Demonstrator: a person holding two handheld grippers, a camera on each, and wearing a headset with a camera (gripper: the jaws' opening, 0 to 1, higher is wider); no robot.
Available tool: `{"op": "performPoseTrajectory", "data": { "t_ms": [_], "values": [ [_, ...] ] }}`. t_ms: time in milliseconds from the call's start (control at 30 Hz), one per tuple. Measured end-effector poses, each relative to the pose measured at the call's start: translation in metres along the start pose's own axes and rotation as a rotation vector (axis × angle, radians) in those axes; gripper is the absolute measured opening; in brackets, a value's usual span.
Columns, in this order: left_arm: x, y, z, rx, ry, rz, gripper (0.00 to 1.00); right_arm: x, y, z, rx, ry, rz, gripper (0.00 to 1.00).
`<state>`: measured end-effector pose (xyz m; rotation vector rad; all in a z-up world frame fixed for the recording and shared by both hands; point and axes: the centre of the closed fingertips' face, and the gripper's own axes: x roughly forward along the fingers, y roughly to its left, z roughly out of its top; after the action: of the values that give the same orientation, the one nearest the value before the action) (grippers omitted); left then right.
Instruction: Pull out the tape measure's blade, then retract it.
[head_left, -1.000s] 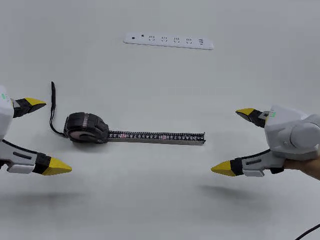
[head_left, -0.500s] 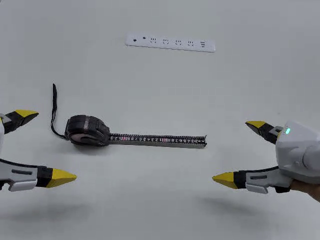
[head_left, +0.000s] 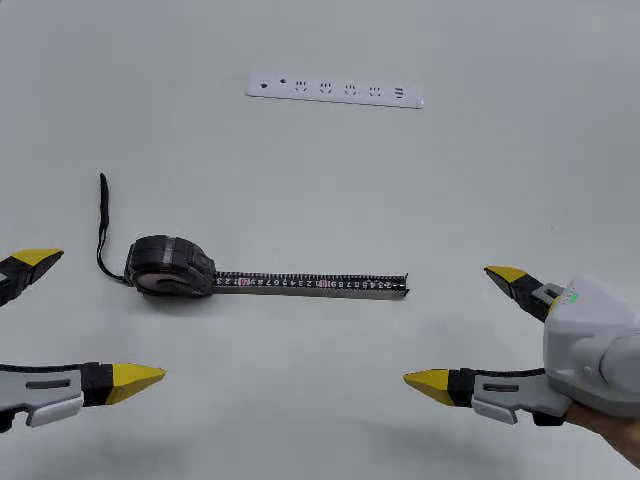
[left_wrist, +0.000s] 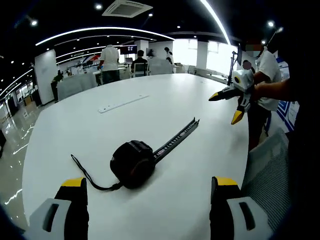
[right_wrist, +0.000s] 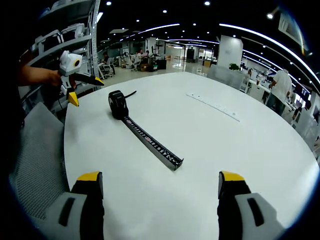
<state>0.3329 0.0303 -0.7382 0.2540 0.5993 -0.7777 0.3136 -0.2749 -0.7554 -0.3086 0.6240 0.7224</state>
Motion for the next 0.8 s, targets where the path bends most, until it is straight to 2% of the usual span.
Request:
{"op": "performPoseTrajectory", "data": {
  "t_ms": [233,433,633,800],
  "values": [
    [-0.003,-0.004,0.002,-0.040,-0.030,0.039,1.00,-0.004,0.012,0.003,0.030,-0.019,-0.029,0.98],
    [-0.002,-0.017,0.005,-0.057,-0.050,0.046,1.00,-0.007,0.024,0.005,0.065,-0.037,-0.042,0.98],
    [0.000,-0.027,0.007,-0.075,-0.060,0.048,1.00,-0.005,0.038,0.009,0.070,-0.050,-0.038,0.98],
    [-0.003,-0.027,0.009,-0.087,-0.071,0.072,1.00,-0.004,0.045,0.013,0.084,-0.063,-0.040,0.98]
  ]
}}
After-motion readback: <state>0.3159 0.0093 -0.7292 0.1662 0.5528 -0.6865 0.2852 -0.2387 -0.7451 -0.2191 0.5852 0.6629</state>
